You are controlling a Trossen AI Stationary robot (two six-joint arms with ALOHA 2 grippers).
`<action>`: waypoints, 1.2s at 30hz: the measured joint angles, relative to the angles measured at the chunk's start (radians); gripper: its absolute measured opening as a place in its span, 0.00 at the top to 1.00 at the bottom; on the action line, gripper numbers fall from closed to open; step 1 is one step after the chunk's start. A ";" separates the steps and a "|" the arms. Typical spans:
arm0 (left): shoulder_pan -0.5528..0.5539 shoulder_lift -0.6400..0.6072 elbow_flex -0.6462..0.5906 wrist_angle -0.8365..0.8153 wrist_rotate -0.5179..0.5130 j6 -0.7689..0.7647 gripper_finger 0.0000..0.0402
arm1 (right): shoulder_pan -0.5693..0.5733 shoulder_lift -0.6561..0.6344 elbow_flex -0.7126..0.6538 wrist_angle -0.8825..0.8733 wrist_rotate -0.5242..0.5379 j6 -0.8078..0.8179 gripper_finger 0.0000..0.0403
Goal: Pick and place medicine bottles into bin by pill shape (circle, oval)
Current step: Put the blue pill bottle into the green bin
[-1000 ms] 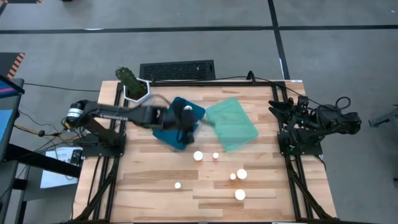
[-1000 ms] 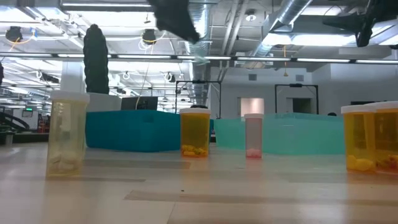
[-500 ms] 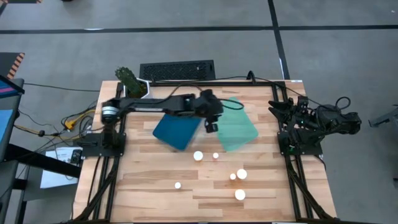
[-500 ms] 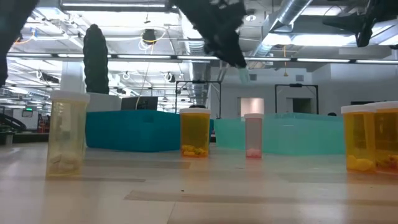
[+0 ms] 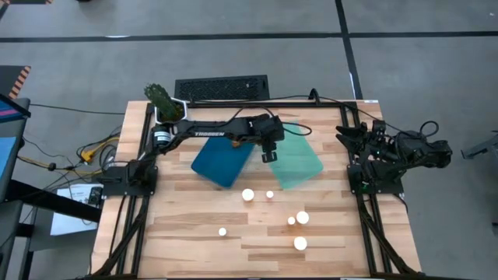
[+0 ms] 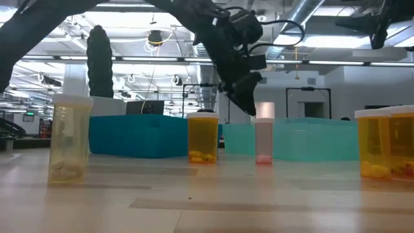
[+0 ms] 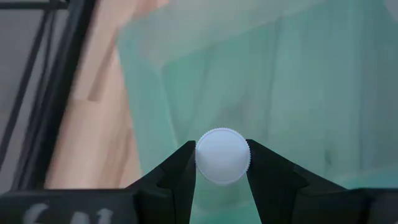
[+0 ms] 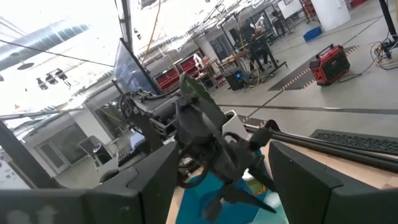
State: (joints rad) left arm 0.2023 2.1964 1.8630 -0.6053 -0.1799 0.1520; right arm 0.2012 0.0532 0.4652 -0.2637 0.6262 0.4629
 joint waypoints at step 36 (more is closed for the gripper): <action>0.018 0.064 -0.022 0.041 -0.013 0.052 0.69 | 0.000 0.000 0.000 -0.020 -0.001 0.000 0.35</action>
State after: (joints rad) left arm 0.2207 2.2608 1.8408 -0.5643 -0.1926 0.2045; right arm 0.2012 0.0530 0.4654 -0.2836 0.6254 0.4629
